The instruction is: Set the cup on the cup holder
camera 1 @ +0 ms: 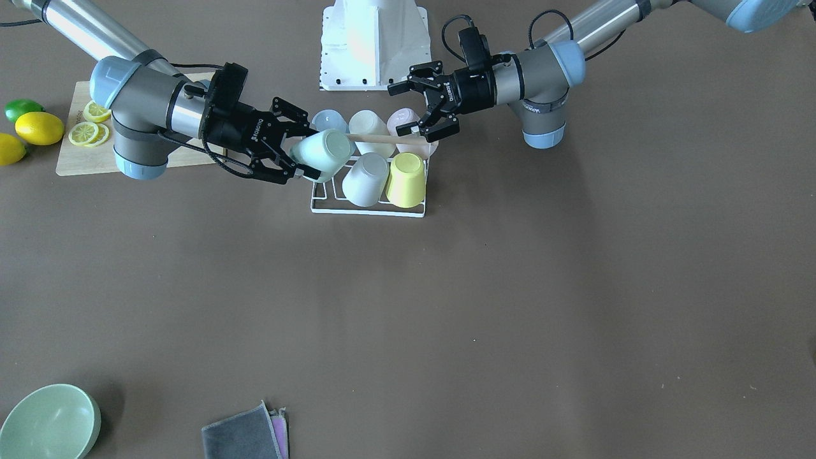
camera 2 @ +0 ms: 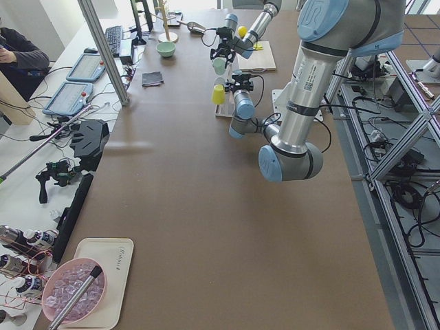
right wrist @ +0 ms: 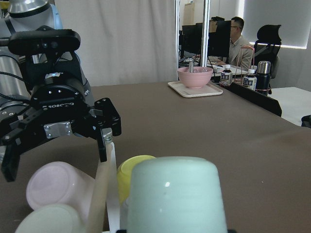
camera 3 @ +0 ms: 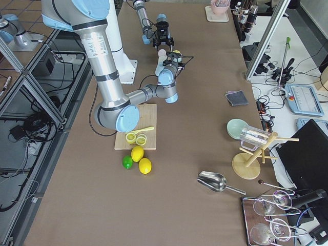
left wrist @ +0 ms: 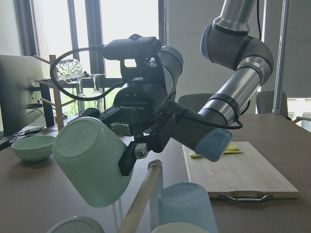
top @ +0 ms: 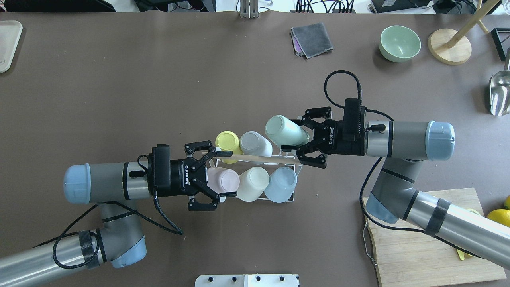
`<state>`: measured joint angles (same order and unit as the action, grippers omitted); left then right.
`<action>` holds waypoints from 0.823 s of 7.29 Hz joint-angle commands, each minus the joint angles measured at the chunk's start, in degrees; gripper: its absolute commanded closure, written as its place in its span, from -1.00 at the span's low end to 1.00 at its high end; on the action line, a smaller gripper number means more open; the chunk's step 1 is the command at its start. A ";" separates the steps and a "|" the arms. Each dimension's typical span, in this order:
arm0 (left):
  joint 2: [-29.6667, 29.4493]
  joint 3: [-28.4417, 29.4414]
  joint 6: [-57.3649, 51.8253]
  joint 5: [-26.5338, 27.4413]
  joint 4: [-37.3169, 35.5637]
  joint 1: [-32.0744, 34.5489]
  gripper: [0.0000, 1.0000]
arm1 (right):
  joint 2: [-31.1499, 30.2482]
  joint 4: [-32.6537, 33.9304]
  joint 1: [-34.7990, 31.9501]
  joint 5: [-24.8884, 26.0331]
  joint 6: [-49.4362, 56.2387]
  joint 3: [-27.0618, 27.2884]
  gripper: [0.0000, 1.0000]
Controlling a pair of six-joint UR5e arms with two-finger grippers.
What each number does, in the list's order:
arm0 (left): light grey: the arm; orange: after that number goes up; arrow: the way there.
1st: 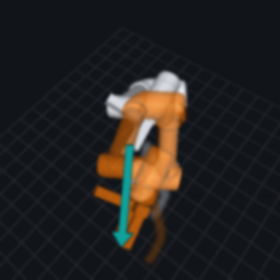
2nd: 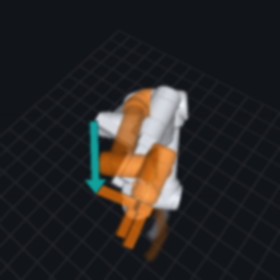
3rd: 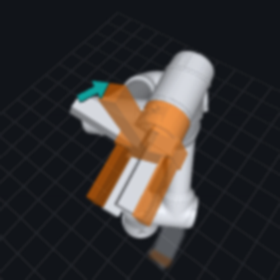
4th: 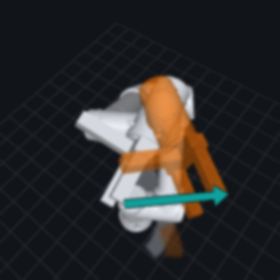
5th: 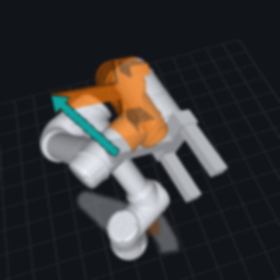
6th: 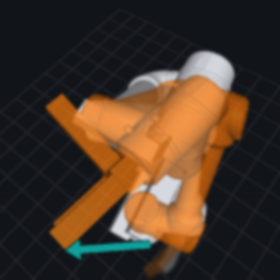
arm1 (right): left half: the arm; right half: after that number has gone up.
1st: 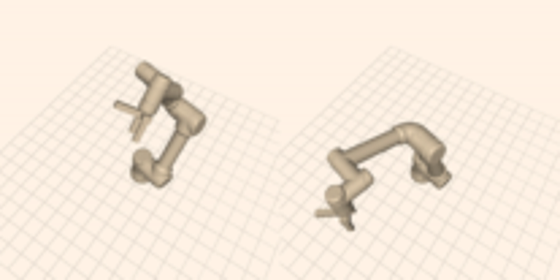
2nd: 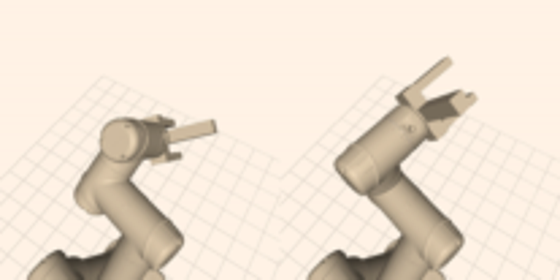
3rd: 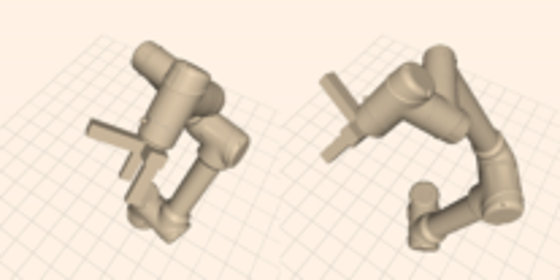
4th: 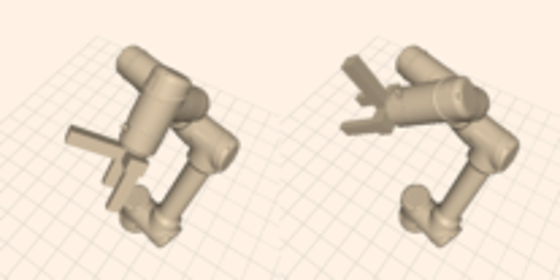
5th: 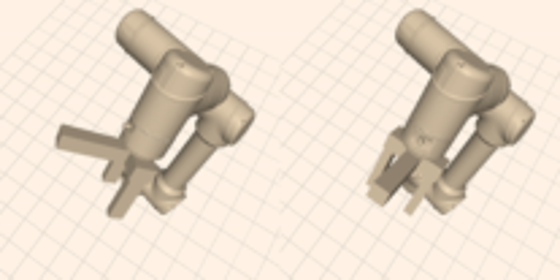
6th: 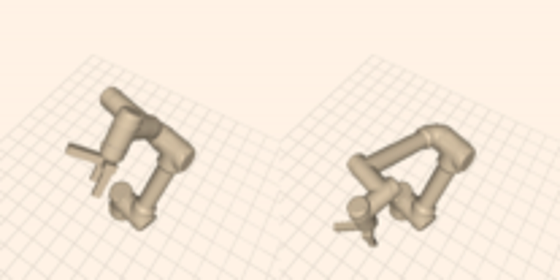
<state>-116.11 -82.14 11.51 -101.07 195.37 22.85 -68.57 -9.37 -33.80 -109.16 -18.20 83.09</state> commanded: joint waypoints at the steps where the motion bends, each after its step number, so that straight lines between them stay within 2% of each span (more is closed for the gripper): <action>1: 0.01 -0.73 1.57 0.00 -0.08 0.00 -0.97 | -0.60 -0.20 -0.04 0.00 -0.26 0.40 -0.99; 3: 0.79 -2.83 1.85 0.00 -1.04 0.18 -0.97 | -1.39 -0.21 -0.04 0.00 -0.70 1.45 -1.00; 4: 1.50 -4.67 1.94 -0.09 -4.79 0.35 -0.97 | -1.74 -0.21 -0.04 0.00 -0.70 1.89 -1.00; 6: 5.26 -11.87 1.94 -0.26 -15.77 0.88 -0.97 | -2.36 -0.12 -0.30 -0.18 -0.79 2.42 -1.00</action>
<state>-112.92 -90.34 13.43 -101.23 185.20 23.39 -70.63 -9.56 -33.93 -109.20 -18.95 85.20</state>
